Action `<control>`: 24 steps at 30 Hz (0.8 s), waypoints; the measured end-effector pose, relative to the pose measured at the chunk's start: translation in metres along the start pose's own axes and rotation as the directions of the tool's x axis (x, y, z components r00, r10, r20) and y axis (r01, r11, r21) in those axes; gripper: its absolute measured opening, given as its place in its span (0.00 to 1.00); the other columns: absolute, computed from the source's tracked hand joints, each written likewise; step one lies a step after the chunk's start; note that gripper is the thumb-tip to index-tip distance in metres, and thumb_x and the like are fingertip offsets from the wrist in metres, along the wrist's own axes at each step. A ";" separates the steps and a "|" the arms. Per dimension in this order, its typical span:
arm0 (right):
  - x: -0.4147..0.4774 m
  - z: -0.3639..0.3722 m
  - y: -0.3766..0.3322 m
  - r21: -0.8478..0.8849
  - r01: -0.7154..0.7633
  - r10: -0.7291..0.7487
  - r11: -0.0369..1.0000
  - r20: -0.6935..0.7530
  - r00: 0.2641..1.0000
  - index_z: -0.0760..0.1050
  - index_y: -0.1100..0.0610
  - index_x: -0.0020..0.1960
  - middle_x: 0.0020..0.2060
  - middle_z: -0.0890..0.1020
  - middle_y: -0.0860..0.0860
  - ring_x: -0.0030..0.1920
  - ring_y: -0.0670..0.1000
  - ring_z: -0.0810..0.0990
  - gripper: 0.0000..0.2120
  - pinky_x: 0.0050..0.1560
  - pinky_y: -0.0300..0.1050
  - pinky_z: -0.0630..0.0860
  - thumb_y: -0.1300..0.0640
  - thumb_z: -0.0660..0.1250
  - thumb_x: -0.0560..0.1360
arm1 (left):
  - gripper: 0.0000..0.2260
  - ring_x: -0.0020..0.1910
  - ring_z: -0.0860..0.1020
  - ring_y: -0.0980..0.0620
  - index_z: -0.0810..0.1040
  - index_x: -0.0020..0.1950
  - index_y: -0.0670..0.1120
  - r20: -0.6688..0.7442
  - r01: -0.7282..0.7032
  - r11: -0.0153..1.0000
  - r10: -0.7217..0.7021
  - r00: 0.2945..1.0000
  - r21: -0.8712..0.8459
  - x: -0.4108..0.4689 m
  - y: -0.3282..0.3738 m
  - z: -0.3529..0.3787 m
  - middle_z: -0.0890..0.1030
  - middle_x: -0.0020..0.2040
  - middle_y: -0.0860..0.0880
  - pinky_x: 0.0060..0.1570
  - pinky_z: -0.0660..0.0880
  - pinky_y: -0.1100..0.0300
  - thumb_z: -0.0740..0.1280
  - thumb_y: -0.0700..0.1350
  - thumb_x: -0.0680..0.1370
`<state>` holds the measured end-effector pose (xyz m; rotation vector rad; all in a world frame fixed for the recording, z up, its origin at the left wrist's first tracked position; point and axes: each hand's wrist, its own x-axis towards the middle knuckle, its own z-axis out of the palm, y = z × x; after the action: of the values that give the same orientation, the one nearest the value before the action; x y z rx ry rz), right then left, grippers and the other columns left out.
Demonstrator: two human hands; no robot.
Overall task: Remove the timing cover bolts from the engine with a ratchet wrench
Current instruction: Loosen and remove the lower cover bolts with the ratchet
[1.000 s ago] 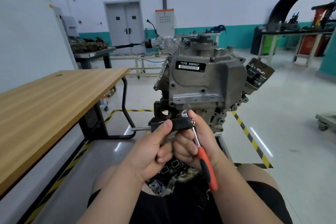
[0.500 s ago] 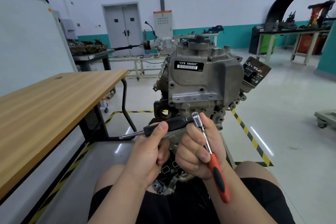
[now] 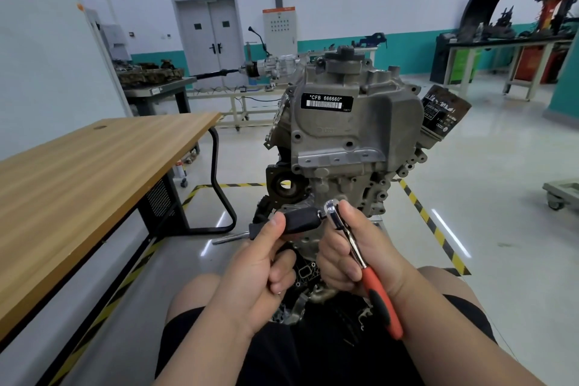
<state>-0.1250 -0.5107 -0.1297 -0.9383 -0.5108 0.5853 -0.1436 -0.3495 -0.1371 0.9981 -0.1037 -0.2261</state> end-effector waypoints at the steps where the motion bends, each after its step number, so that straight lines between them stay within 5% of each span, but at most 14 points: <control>1: -0.001 0.001 -0.001 -0.014 0.021 -0.022 1.000 -0.029 0.999 0.71 0.53 0.25 0.15 0.67 0.49 0.16 0.45 0.62 0.27 0.20 0.34 0.55 0.32 0.75 0.61 | 0.17 0.19 0.62 0.59 0.86 0.48 0.47 -0.004 0.039 0.999 -0.039 0.999 -0.034 0.000 -0.002 0.004 0.83 0.41 0.51 0.17 0.59 0.69 0.72 0.56 0.66; 10: -0.006 0.000 -0.004 -0.086 0.014 -0.020 0.996 -0.072 0.997 0.69 0.54 0.22 0.14 0.65 0.51 0.15 0.46 0.60 0.27 0.20 0.32 0.55 0.33 0.76 0.57 | 0.16 0.16 0.61 0.59 0.85 0.34 0.41 -0.071 0.284 0.941 -0.301 0.951 -0.186 0.003 -0.006 0.013 0.82 0.35 0.49 0.13 0.58 0.68 0.74 0.54 0.60; 15: -0.007 -0.003 -0.016 -0.282 -0.037 0.028 0.959 -0.035 0.999 0.69 0.52 0.22 0.14 0.65 0.51 0.16 0.47 0.60 0.27 0.21 0.33 0.57 0.31 0.73 0.60 | 0.16 0.14 0.61 0.58 0.79 0.28 0.39 -0.087 0.421 0.873 -0.453 0.887 -0.247 0.002 -0.002 0.013 0.77 0.30 0.47 0.13 0.55 0.70 0.74 0.53 0.60; 24: -0.012 -0.002 -0.046 -0.423 -0.123 0.152 0.898 0.036 0.988 0.69 0.52 0.24 0.15 0.67 0.51 0.16 0.47 0.62 0.26 0.21 0.33 0.62 0.36 0.65 0.72 | 0.16 0.14 0.61 0.58 0.77 0.28 0.40 -0.046 0.456 0.845 -0.486 0.873 -0.279 0.001 0.003 0.027 0.75 0.29 0.47 0.13 0.55 0.70 0.74 0.52 0.61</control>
<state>-0.1216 -0.5407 -0.0929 -1.3781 -0.6508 0.6493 -0.1469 -0.3707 -0.1204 0.7566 0.2792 -0.6197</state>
